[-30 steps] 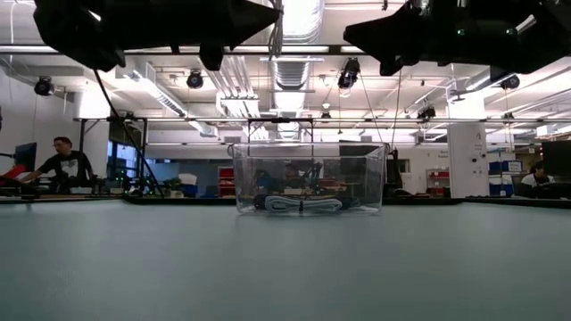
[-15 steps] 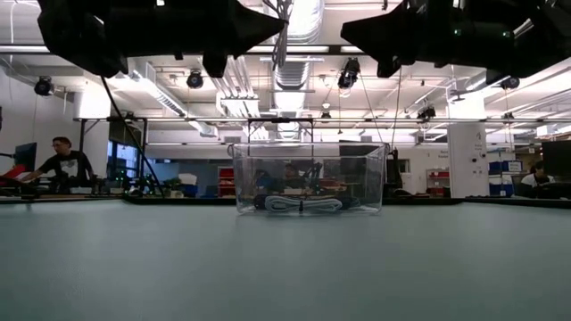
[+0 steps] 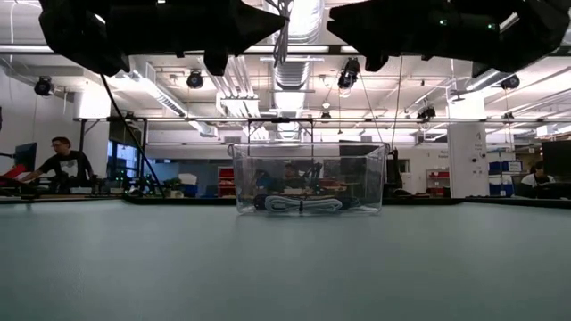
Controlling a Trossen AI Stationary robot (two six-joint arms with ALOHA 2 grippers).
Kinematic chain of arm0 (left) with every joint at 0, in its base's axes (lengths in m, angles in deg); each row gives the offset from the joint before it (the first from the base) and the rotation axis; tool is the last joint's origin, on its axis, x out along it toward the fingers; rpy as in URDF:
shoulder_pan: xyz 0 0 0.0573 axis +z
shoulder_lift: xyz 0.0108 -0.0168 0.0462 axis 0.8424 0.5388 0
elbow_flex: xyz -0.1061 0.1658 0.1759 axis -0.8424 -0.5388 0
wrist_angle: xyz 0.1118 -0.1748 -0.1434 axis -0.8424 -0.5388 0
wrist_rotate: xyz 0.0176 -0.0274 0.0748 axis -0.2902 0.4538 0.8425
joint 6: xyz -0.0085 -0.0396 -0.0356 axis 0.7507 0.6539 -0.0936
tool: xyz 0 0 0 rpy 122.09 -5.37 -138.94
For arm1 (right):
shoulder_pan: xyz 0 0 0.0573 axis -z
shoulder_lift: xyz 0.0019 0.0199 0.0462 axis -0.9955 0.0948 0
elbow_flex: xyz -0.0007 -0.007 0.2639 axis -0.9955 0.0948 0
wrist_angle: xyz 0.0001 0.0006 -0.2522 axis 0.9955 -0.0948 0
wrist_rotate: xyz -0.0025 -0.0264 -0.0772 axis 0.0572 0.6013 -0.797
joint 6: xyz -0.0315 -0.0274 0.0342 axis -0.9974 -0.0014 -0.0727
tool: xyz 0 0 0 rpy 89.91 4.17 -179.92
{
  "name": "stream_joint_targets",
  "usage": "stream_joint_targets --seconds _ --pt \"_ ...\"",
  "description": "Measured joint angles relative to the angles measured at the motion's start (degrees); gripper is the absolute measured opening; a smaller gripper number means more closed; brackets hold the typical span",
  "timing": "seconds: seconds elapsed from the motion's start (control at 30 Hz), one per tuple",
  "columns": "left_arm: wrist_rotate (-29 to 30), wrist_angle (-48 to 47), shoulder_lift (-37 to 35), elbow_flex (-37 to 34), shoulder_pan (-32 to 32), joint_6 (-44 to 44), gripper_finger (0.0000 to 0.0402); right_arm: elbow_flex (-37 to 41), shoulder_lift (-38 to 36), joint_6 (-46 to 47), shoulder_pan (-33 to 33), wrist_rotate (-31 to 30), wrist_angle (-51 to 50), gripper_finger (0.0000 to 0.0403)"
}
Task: Pick and place USB-C Cables
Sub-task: Put the white charger cable into the transparent container
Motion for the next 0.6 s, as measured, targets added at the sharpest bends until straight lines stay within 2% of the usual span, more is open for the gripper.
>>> stream_joint_targets --seconds 0.27,0.6 --pt "-0.01 -0.02 0.0 -0.2 -0.07 0.02 0.0 -3.71 3.32 1.19 0.0 -0.07 -0.04 0.0183" --pt "-0.04 -0.11 0.0 -0.42 -0.11 0.02 0.0 -4.45 3.93 1.4 0.0 -0.66 -0.24 0.0183"
